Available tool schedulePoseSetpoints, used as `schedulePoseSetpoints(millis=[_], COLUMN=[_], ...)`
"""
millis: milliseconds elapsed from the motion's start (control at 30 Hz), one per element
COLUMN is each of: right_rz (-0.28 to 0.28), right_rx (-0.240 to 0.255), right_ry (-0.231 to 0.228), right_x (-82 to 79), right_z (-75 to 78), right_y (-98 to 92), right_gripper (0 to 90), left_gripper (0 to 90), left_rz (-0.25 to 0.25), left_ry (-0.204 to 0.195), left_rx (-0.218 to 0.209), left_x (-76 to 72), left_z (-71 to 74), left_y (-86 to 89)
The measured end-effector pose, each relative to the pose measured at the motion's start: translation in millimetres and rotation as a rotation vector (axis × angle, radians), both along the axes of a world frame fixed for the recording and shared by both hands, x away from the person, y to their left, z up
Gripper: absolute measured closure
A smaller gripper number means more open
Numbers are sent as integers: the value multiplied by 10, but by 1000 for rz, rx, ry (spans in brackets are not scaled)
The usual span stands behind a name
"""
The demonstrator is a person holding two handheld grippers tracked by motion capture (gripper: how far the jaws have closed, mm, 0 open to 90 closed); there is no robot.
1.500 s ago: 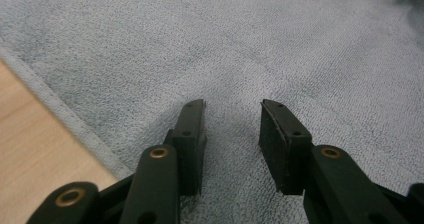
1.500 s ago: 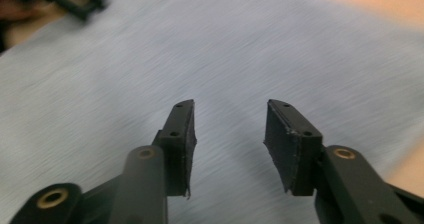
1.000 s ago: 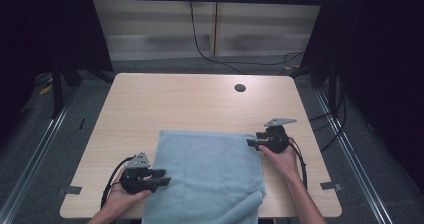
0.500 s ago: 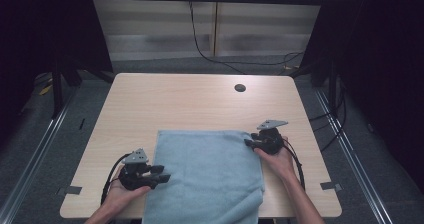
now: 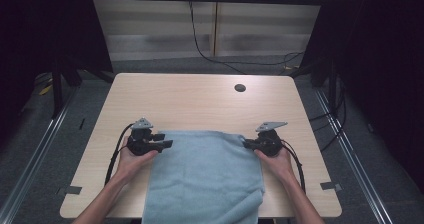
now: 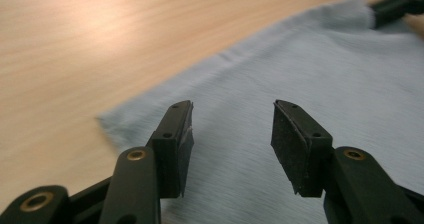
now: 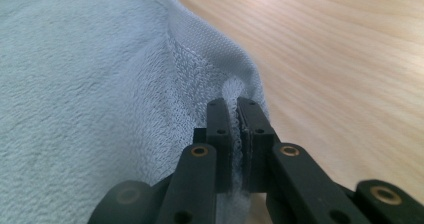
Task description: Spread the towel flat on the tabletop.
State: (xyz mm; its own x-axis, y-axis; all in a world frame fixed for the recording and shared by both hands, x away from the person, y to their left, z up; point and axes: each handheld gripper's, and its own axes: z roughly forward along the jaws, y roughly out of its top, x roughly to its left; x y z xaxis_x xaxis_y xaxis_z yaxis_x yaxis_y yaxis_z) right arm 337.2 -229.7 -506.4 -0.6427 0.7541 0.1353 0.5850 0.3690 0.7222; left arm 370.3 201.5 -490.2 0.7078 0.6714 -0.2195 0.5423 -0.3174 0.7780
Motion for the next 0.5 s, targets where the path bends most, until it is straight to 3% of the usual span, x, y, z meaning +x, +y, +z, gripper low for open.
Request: schedulePoseSetpoints(millis=[67,200,333,500], right_rz=[11,17,13,14], right_rx=[1,11,19,30], right_ry=[2,8,13,14], right_x=[-17,-11,-8,-4], right_z=[2,-1,-3,-10], right_y=[29,32,26,17], right_gripper=[851,851,851,850], left_gripper=[501,467,437,447], left_rz=[9,36,49,46], left_ry=[-1,-10,-7,-37], left_rx=[4,78,78,116], left_x=[35,80,93,78], left_z=[-31,-136,-167,-189], left_y=[48,68,61,16])
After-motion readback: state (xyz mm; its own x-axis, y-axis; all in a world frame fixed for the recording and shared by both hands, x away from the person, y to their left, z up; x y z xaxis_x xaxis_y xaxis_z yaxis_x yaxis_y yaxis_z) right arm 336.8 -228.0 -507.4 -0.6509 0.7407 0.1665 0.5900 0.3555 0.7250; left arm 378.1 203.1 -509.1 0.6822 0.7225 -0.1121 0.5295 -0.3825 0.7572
